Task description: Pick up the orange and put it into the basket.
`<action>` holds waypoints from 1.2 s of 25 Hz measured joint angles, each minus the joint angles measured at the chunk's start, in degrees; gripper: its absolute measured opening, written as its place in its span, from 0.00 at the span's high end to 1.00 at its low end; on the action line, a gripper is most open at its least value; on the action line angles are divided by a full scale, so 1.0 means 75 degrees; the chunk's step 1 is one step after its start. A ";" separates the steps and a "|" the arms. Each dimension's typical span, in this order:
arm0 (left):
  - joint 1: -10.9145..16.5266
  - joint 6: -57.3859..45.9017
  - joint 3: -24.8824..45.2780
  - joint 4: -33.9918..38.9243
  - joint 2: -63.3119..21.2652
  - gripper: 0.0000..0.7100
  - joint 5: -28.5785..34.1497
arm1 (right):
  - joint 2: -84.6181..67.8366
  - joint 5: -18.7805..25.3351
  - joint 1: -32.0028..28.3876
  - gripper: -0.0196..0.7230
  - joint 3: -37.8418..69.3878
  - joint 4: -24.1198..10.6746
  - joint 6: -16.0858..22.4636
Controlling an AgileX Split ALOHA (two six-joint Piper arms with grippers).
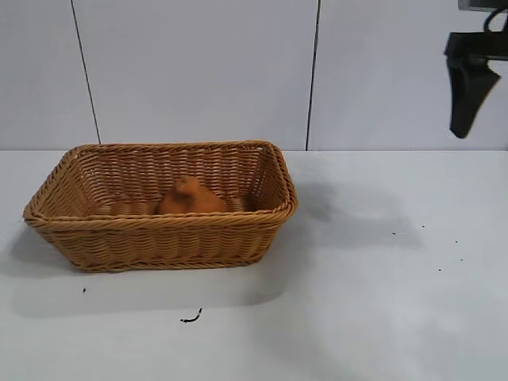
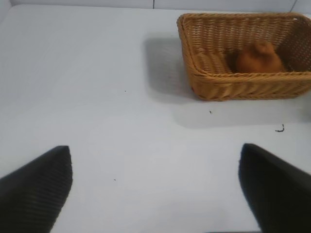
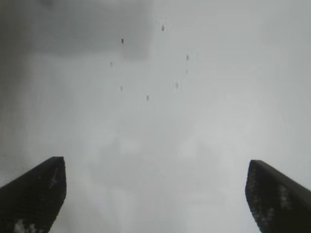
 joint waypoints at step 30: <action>0.0000 0.0000 0.0000 0.0000 0.0000 0.06 0.0000 | -0.9487 -0.1495 0.0024 0.04 0.3685 0.0035 -0.0213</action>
